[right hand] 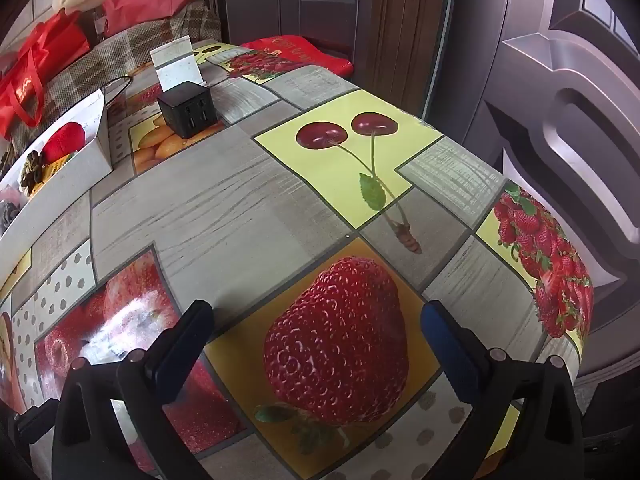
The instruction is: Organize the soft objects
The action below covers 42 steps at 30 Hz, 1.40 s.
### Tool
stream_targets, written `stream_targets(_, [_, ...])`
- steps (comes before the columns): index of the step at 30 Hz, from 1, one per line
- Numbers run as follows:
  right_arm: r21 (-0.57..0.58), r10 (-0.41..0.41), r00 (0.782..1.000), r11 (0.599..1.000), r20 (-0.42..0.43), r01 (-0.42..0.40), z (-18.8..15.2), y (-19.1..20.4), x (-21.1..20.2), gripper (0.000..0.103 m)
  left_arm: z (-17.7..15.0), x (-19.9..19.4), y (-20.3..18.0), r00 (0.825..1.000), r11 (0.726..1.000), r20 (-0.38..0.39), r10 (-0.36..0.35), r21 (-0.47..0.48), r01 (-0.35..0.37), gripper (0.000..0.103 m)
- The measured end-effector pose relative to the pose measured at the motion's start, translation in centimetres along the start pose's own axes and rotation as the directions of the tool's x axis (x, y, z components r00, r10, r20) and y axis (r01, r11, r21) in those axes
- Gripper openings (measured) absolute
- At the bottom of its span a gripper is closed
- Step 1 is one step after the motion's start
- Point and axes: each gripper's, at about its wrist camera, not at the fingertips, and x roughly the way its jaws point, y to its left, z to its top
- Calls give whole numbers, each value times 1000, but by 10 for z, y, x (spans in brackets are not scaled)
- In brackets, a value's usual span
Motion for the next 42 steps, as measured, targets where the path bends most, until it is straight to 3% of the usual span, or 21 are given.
stream_targets(42, [-23,24,1000,999,-1,-24,0,6,1,103,-1,-4,0,1000,1000,2,-1,0,1,102])
